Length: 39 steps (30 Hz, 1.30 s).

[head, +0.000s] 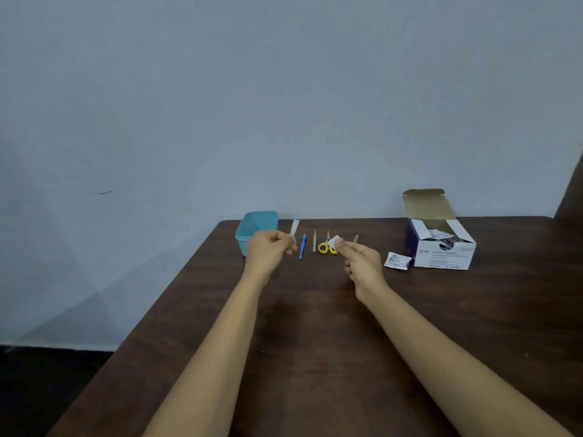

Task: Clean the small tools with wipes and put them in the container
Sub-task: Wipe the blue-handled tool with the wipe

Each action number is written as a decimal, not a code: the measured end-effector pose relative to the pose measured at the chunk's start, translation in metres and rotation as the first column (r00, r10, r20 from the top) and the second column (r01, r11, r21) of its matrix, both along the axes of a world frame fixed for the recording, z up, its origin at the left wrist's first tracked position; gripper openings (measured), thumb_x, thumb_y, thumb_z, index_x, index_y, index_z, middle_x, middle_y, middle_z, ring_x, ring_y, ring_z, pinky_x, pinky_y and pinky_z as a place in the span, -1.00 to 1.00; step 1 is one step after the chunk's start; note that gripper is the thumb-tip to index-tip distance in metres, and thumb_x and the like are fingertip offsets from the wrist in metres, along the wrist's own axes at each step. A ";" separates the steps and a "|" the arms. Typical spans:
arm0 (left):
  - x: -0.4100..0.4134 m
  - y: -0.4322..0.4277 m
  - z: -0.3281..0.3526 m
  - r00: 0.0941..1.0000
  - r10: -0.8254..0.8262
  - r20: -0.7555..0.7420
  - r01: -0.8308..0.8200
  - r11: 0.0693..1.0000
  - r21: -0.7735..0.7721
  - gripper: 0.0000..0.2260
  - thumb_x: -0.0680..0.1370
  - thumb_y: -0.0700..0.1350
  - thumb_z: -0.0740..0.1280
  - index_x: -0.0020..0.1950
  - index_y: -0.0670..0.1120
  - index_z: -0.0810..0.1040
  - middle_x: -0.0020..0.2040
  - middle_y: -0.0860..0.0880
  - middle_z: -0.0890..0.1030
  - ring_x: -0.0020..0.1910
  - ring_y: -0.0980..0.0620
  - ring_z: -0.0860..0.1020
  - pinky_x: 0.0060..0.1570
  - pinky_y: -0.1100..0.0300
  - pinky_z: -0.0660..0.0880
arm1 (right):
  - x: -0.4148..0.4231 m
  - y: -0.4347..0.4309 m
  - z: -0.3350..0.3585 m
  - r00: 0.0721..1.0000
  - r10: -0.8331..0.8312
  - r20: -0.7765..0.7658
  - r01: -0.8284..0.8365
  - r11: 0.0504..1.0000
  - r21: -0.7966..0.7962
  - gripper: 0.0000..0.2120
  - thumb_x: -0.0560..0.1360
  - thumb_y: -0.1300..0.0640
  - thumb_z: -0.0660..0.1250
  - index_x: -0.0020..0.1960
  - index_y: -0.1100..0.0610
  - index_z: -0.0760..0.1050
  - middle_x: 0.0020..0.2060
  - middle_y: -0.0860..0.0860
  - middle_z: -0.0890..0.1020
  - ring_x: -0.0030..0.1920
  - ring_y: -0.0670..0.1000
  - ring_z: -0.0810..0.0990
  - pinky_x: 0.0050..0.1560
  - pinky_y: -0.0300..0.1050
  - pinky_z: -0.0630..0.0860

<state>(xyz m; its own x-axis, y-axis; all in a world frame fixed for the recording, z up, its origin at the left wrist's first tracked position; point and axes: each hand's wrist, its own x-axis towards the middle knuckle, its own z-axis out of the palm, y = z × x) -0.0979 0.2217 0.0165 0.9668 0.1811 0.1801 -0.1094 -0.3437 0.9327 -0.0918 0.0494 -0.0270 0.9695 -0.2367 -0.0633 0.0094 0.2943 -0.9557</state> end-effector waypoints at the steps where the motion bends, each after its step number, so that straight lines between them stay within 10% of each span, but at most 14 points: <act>1: 0.006 0.008 0.004 0.999 0.046 -0.007 -0.046 0.999 0.019 -0.86 0.50 -0.23 0.33 -0.21 -0.20 0.65 -0.29 -0.02 0.64 -0.32 0.15 0.55 -0.24 0.39 0.50 | 0.002 0.004 -0.003 0.999 -0.001 0.042 0.003 0.999 -0.033 -0.88 0.46 0.10 0.45 -0.12 0.17 0.65 -0.47 -0.14 0.51 -0.44 -0.19 0.33 -0.32 -0.33 0.25; 6: 0.046 0.039 0.028 0.975 0.197 -0.107 -0.178 0.970 0.166 -0.89 0.35 -0.20 0.41 -0.26 -0.26 0.61 -0.32 -0.09 0.55 -0.35 0.01 0.45 -0.37 0.21 0.35 | 0.014 0.020 -0.021 0.985 -0.071 0.158 0.103 0.973 -0.204 -0.84 0.44 0.08 0.47 -0.09 0.17 0.69 -0.14 -0.01 0.71 -0.01 -0.11 0.62 -0.04 -0.30 0.42; 11: 0.082 0.048 0.038 0.937 0.255 -0.241 -0.174 0.934 0.311 -0.76 0.34 -0.28 0.36 -0.46 -0.12 0.36 -0.47 0.00 0.42 -0.53 0.08 0.32 -0.49 0.26 0.25 | 0.019 0.018 -0.029 0.979 -0.076 0.191 0.126 0.956 -0.265 -0.86 0.43 0.06 0.47 -0.13 0.13 0.69 -0.17 -0.02 0.71 -0.03 -0.08 0.63 -0.05 -0.27 0.45; 17: 0.117 0.046 0.043 0.834 0.203 -0.514 0.034 0.910 0.414 -0.77 0.52 -0.26 0.34 -0.34 -0.17 0.50 -0.59 0.04 0.53 -0.46 0.17 0.40 -0.39 0.33 0.30 | 0.019 0.019 -0.030 0.979 -0.045 0.199 0.105 0.948 -0.301 -0.90 0.43 0.06 0.48 -0.21 0.08 0.68 -0.23 -0.05 0.71 -0.10 -0.11 0.63 -0.06 -0.26 0.46; 24: 0.127 0.036 0.050 0.725 0.184 -0.663 0.255 0.823 0.507 -0.70 0.59 -0.35 0.10 -0.31 -0.23 0.45 -0.63 0.01 0.52 -0.82 0.13 0.26 -0.49 0.30 0.22 | 0.020 0.019 -0.032 0.981 -0.028 0.193 0.088 0.948 -0.307 -0.90 0.43 0.06 0.48 -0.22 0.08 0.67 -0.23 -0.03 0.70 -0.09 -0.06 0.64 -0.10 -0.26 0.46; 31: 0.135 0.037 0.046 0.617 0.227 -0.754 0.370 0.761 0.533 -0.65 0.65 -0.18 0.16 -0.35 -0.15 0.38 -0.68 0.00 0.33 -0.77 0.12 0.16 -0.69 0.33 0.17 | 0.017 0.020 -0.028 0.982 -0.020 0.190 0.078 0.949 -0.305 -0.91 0.43 0.07 0.47 -0.22 0.07 0.67 -0.23 -0.01 0.70 -0.11 -0.06 0.62 -0.12 -0.28 0.45; 39: 0.137 0.035 0.036 0.707 0.279 -0.650 0.442 0.542 0.714 -0.73 0.61 -0.23 0.14 -0.30 -0.13 0.30 -0.35 -0.06 0.29 -0.41 0.05 0.25 -0.36 0.26 0.24 | 0.016 0.020 -0.026 0.983 -0.042 0.176 0.092 0.955 -0.281 -0.93 0.43 0.07 0.47 -0.21 0.04 0.67 -0.22 -0.03 0.70 -0.09 -0.07 0.62 -0.10 -0.26 0.48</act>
<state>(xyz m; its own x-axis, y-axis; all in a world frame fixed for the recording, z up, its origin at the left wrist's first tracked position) 0.0387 0.2565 0.0526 0.8632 0.2254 -0.4518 0.2853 -0.9560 0.0681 -0.0753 0.0696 -0.0527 0.9417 -0.2858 0.1776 0.1859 0.0017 -0.9826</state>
